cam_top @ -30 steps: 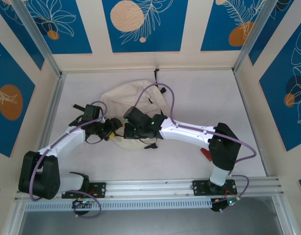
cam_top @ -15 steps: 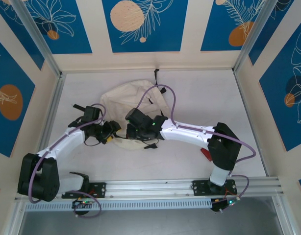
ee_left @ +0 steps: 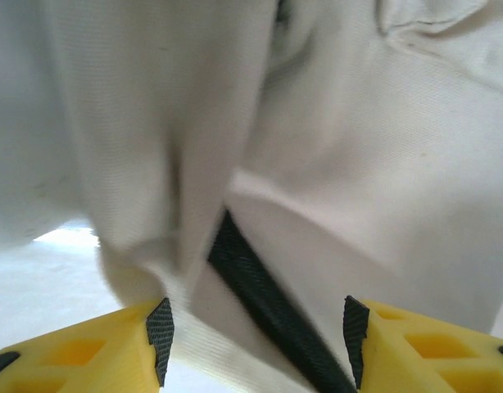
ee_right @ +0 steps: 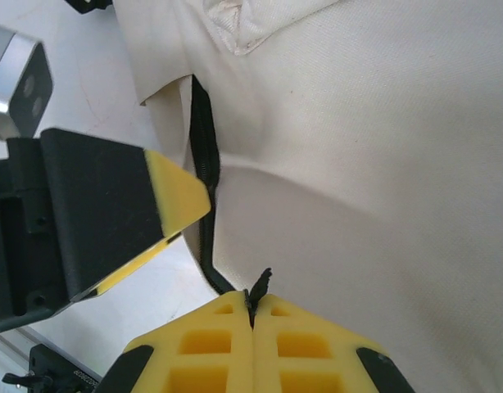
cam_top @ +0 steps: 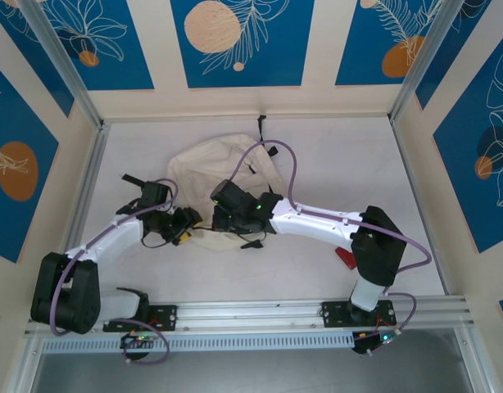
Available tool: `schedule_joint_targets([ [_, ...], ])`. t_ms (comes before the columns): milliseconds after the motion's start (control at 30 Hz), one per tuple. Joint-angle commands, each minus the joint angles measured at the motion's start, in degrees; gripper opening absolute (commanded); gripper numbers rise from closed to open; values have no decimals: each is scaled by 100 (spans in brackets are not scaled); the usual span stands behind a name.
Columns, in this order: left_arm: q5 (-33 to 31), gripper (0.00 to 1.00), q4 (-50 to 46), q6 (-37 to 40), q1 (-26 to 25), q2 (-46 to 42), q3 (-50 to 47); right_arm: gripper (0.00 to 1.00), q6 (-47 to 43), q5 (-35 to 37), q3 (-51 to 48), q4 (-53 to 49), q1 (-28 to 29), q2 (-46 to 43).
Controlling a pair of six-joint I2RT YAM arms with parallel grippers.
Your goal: Pack the student bag
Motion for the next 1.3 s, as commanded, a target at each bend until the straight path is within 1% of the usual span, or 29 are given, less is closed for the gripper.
schedule_joint_targets([
  [0,-519,59,-598,169,11,-340,197,0,129,237,-1,-137,33,-242],
  [67,-367,58,-467,97,11,-340,159,0,130,206,5,-103,26,-228],
  [167,108,55,14,-53,11,-196,29,0,93,43,-1,23,8,-206],
  [267,451,48,434,-199,11,-25,-20,0,111,-78,-25,74,4,-210],
  [400,492,40,656,-307,-23,118,-23,0,151,-91,-62,20,29,-312],
  [433,483,36,667,-302,-32,162,-14,0,155,-49,-63,-50,44,-340],
  [467,473,30,695,-296,-39,213,-14,0,161,18,-61,-158,70,-399],
  [500,432,23,701,-272,-51,262,-14,0,183,147,-49,-322,97,-456],
  [567,248,14,590,-131,-51,346,40,0,293,443,18,-779,168,-537],
  [700,-132,3,388,121,-50,486,168,0,842,1149,158,-2038,208,-600],
  [767,-275,0,325,211,-55,526,227,0,1159,1549,192,-2677,219,-587],
  [867,-462,0,231,299,-51,568,289,0,1681,1974,161,-3409,213,-597],
  [967,-595,0,146,392,-49,611,329,0,2061,2286,109,-3905,200,-634],
  [1167,-735,0,98,493,-42,652,355,0,2296,2609,112,-4295,84,-674],
  [1267,-763,0,80,532,-39,642,381,0,2159,2660,113,-4220,24,-720],
])
